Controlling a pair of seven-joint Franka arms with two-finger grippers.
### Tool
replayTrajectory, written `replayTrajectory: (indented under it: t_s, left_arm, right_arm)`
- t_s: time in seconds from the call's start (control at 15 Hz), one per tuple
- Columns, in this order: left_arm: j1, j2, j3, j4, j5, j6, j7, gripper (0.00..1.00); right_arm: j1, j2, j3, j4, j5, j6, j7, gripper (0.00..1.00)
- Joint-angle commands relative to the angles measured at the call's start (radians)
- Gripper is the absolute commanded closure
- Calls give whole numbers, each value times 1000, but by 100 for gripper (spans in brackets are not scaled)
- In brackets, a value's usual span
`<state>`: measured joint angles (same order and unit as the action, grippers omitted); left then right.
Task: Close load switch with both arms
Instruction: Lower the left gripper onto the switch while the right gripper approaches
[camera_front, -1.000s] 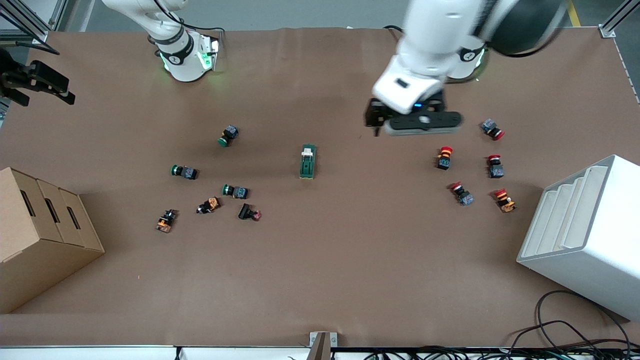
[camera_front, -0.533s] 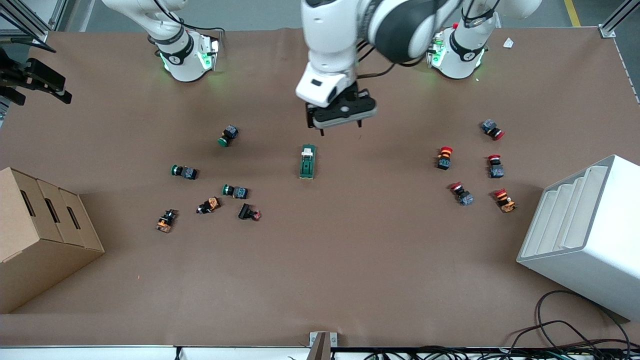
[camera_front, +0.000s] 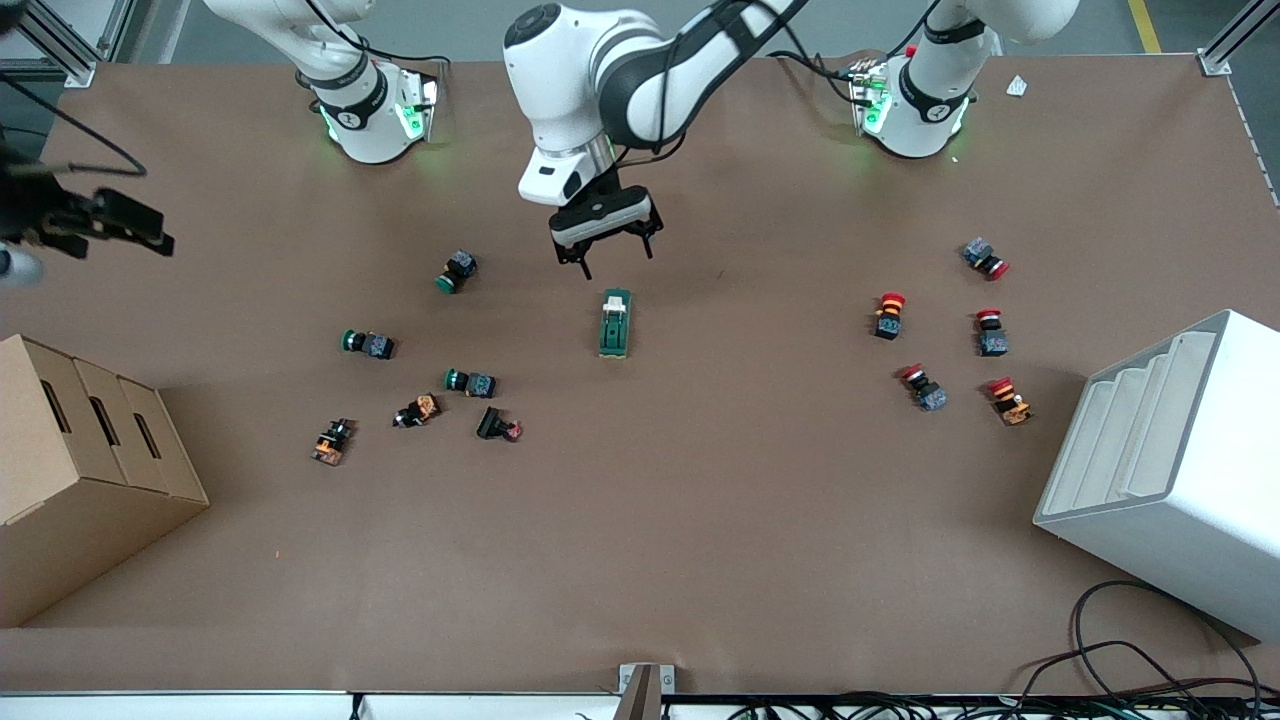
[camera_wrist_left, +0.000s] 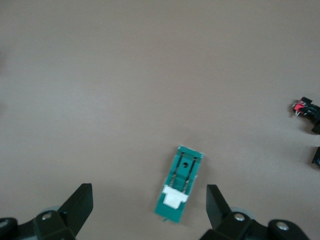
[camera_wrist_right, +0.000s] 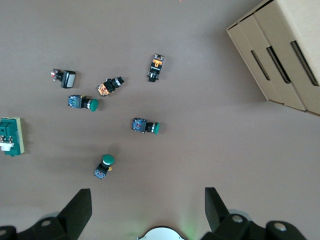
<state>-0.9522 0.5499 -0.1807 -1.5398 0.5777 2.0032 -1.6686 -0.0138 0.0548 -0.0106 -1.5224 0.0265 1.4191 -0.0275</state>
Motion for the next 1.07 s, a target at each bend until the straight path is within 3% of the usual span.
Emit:
replayTrajectory:
  t_s: [0.0, 0.27, 0.4, 0.73, 1.0]
  left_arm:
    - [-23, 15, 3, -68, 115, 77, -80, 0]
    - [-31, 24, -22, -176, 273, 121, -97, 2]
    - [-45, 30, -23, -213, 373, 123, -166, 2]
    - [-69, 122, -25, -217, 623, 170, -454, 1]
    - [-80, 165, -25, -217, 773, 189, -656, 1]
  right_arm:
    - [-14, 66, 8, 11, -11, 10, -11, 0]
    - [14, 74, 17, -21, -2, 49, 17, 0]
    - [70, 79, 17, -50, 24, 83, 184, 0]
    - [190, 100, 20, -139, 105, 213, 490, 0]
    - [293, 115, 20, -214, 122, 334, 681, 0]
